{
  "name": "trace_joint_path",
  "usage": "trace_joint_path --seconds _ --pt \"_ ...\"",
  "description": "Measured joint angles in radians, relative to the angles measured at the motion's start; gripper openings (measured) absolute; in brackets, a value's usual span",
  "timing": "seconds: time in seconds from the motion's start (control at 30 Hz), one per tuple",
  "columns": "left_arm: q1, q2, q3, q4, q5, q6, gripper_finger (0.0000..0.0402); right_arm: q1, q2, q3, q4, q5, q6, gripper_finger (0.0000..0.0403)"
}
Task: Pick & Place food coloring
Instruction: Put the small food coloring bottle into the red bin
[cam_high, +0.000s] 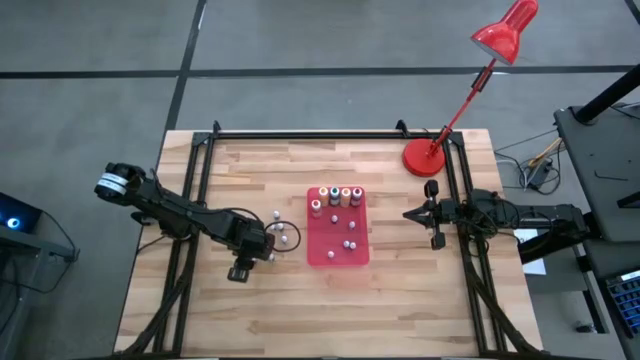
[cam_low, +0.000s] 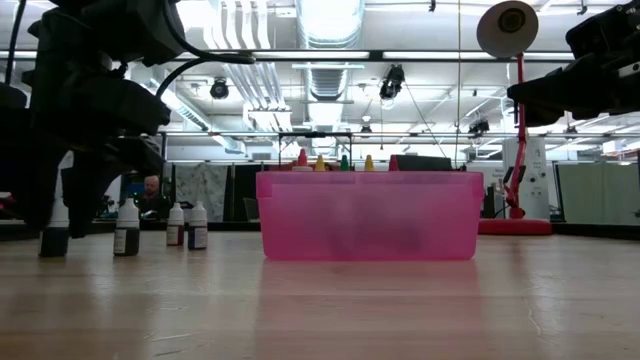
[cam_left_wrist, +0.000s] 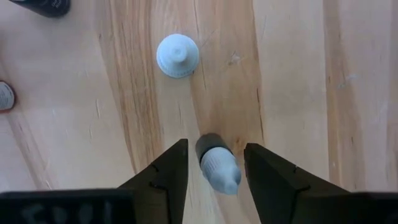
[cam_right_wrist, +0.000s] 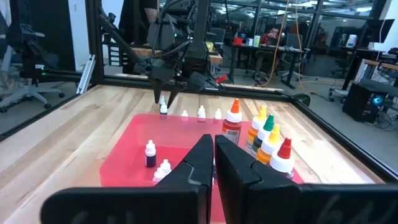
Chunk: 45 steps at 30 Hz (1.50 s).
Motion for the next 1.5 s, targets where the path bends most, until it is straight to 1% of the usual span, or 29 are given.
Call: trace_joint_path --seconds 0.27,0.63,0.83,1.17,1.33,1.5 --pt "0.0 0.0 0.0 0.0 0.0 0.0 0.0122 0.0 0.0 0.0 0.0 0.0 -0.001 0.0009" --pt "0.001 -0.001 0.0 0.0 0.002 0.0 0.0056 0.0 0.0 0.0 0.0 0.0 -0.001 0.0009" --pt "0.001 -0.001 0.013 -0.018 0.004 -0.002 0.005 0.0 0.0 0.0 0.0 0.0 -0.002 0.0009" --pt "0.01 -0.001 0.181 -0.154 -0.003 0.041 0.0051 0.0 0.0 0.0 0.0 0.0 0.0 0.0009" --pt "0.031 0.012 0.289 -0.184 -0.032 0.07 0.0051 0.0 0.0 0.0 0.0 0.0 0.0 0.0009" --pt "0.07 0.062 0.401 -0.186 -0.042 0.078 0.0051 0.0 0.0 0.0 0.0 0.0 -0.001 0.0009"
